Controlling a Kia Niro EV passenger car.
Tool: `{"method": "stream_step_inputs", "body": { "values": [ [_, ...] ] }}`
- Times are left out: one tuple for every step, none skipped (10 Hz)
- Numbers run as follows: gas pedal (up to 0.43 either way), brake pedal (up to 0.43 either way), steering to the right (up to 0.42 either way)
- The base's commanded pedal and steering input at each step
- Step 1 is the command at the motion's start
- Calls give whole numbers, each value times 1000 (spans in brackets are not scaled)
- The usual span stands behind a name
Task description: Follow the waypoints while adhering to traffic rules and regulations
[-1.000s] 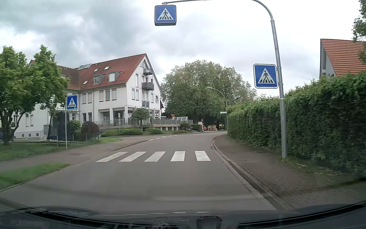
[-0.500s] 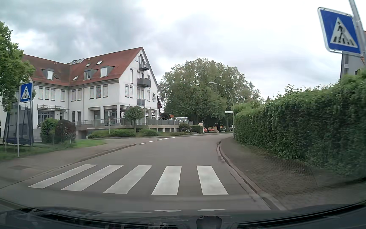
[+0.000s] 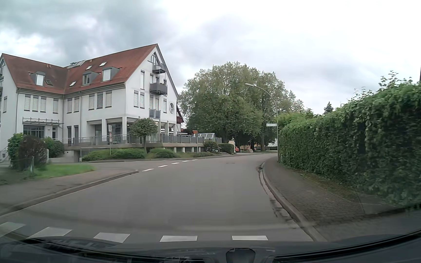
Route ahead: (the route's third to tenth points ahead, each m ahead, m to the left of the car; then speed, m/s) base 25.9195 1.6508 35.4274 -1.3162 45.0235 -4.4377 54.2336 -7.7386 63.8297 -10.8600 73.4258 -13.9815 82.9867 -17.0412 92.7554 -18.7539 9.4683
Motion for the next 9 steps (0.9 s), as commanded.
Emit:
{"method": "stream_step_inputs", "body": {
  "values": [
    [39, 0, 14],
    [47, 0, 17],
    [47, 0, 23],
    [47, 0, 31],
    [47, 0, 31],
    [47, 0, 31],
    [47, 0, 31],
    [47, 0, 31],
    [47, 0, 31]
  ]
}}
